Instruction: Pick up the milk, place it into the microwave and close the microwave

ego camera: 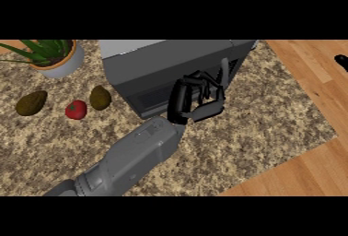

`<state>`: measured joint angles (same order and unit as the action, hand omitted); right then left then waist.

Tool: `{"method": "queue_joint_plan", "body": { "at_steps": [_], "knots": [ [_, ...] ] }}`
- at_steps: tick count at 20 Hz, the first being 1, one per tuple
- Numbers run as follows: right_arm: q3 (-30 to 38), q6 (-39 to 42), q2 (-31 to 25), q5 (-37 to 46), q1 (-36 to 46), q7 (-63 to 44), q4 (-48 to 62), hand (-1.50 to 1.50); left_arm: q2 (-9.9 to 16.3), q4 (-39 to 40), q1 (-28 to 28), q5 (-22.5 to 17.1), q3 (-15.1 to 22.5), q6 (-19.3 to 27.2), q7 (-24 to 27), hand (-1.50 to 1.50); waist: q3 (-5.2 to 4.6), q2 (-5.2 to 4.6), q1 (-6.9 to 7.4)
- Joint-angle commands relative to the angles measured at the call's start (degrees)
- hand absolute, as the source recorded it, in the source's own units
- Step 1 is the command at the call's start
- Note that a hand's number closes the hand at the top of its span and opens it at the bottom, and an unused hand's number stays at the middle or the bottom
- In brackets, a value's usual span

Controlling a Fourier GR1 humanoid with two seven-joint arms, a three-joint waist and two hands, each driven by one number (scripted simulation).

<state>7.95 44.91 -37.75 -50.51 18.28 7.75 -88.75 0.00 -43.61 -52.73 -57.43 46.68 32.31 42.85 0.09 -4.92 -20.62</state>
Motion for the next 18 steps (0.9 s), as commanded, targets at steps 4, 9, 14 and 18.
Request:
{"method": "queue_joint_plan", "body": {
  "at_steps": [4, 9, 14, 18],
  "knots": [
    [-0.1, 1.0, -1.1, -1.6, 0.1, -0.7, 0.3, -1.50, 0.0, 5.1, -3.5, -2.1, -1.3, -1.1, -1.3, 1.50, -0.09, -0.97, -0.43],
    [-0.2, 2.4, -2.1, -3.4, 0.8, -1.2, -0.1, -1.50, 0.0, 4.8, -4.6, -2.1, -0.5, -2.2, -0.1, 1.50, -0.13, -0.93, -0.65],
    [-0.7, 3.2, -2.4, -6.1, 1.9, -1.4, -0.3, -1.50, 0.0, 8.5, -5.1, -1.1, 2.9, 0.2, -2.8, 1.50, 0.05, -0.59, -0.18],
    [-1.6, 4.5, -2.6, -7.7, 1.2, -1.9, -0.7, -1.50, 0.0, 10.2, -4.3, -2.3, 3.5, 2.8, -4.7, 1.50, 0.06, -0.41, 0.41]
  ]
}}
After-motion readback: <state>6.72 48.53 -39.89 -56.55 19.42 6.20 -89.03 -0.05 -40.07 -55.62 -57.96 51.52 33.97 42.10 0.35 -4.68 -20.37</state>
